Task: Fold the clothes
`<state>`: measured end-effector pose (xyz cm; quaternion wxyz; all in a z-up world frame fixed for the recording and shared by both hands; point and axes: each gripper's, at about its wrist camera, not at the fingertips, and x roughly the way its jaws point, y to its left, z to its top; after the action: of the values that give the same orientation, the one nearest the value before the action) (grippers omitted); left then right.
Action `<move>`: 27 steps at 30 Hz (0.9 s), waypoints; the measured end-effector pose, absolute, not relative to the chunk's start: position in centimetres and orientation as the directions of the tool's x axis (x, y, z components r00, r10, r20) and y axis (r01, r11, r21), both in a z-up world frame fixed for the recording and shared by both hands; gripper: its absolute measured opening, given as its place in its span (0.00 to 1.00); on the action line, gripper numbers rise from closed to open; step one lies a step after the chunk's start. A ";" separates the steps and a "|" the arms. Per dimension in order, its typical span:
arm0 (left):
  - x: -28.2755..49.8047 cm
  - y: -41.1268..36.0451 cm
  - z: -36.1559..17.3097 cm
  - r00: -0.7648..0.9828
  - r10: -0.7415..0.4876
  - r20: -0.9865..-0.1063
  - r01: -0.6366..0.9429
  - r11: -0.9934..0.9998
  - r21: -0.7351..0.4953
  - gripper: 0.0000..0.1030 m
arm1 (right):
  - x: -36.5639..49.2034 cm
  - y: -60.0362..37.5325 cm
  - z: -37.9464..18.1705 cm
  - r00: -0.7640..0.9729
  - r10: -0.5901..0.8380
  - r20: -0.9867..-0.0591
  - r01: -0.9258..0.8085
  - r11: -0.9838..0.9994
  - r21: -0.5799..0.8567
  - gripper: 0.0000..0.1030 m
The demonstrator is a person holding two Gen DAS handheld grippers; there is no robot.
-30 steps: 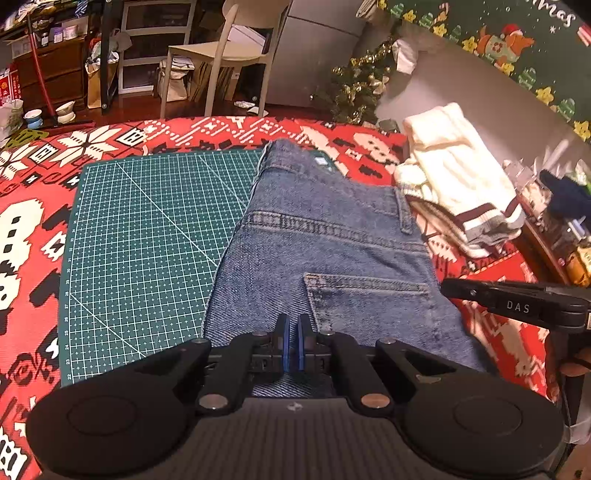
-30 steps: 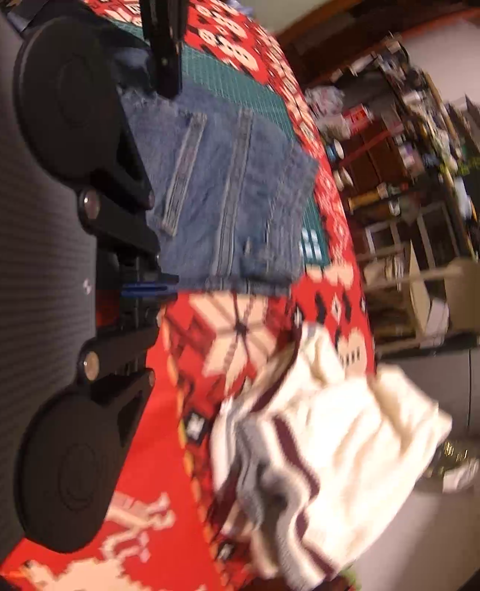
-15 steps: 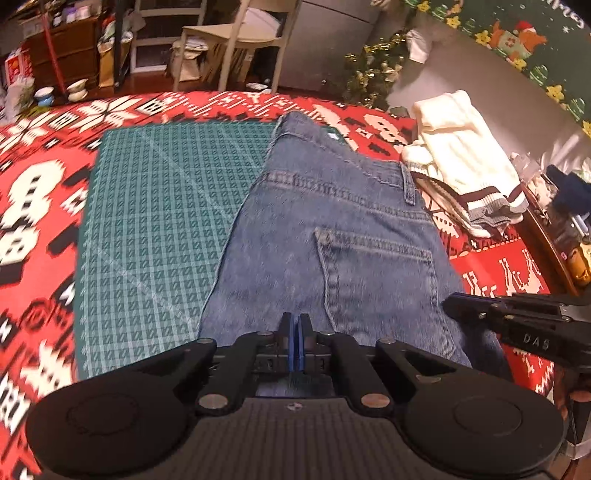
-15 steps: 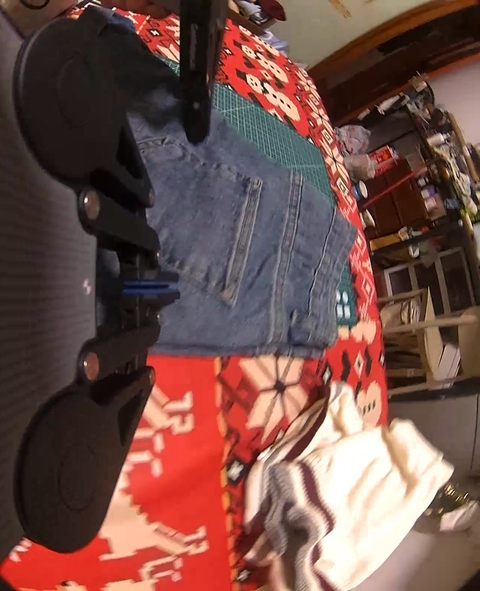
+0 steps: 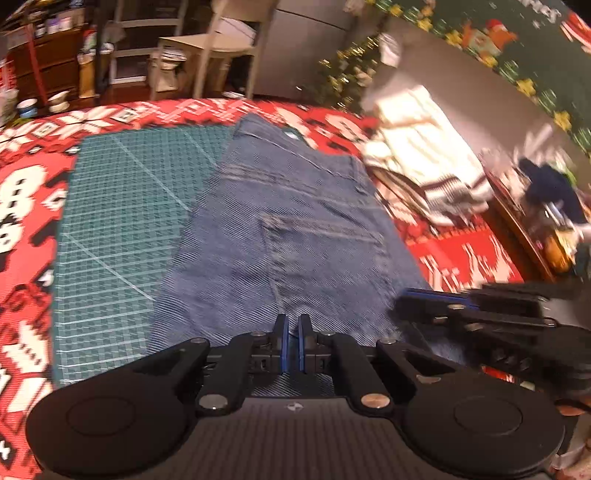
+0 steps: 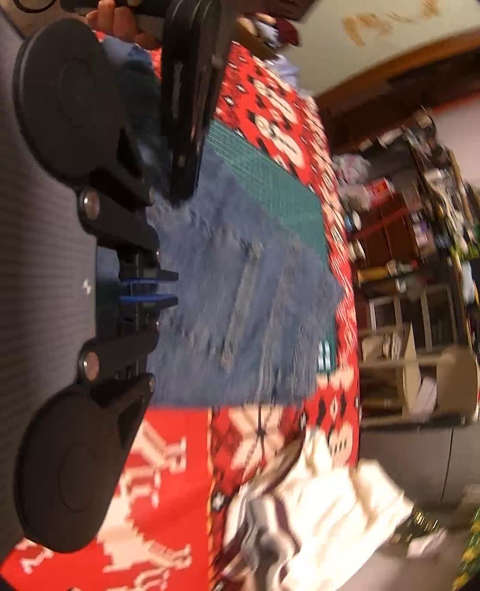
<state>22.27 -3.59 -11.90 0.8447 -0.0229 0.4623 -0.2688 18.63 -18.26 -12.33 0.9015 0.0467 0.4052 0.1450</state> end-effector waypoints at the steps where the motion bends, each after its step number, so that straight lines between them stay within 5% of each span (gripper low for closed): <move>1: 22.1 -4.0 -12.2 0.419 -0.466 -0.780 0.448 0.853 -0.269 0.06 | 18.6 -17.5 -12.5 0.620 0.297 -0.726 -0.246 0.952 0.179 0.07; 9: 21.3 -4.6 -12.7 0.399 -0.434 -0.808 0.461 0.857 -0.232 0.08 | 16.9 -16.3 -13.4 0.550 0.240 -0.800 -0.307 0.949 0.074 0.03; 24: 21.7 -3.3 -11.8 0.424 -0.507 -0.750 0.457 0.835 -0.307 0.09 | 17.8 -22.1 -13.0 0.583 0.266 -0.768 -0.119 0.963 0.243 0.08; 27: 22.1 -3.8 -12.5 0.412 -0.485 -0.771 0.464 0.840 -0.281 0.09 | 18.5 -22.3 -13.9 0.574 0.250 -0.780 -0.108 0.967 0.231 0.01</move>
<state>22.12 -3.77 -12.45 0.8401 -0.0114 0.4629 -0.2825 18.45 -22.29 -13.90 0.8835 0.0790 0.4504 0.1014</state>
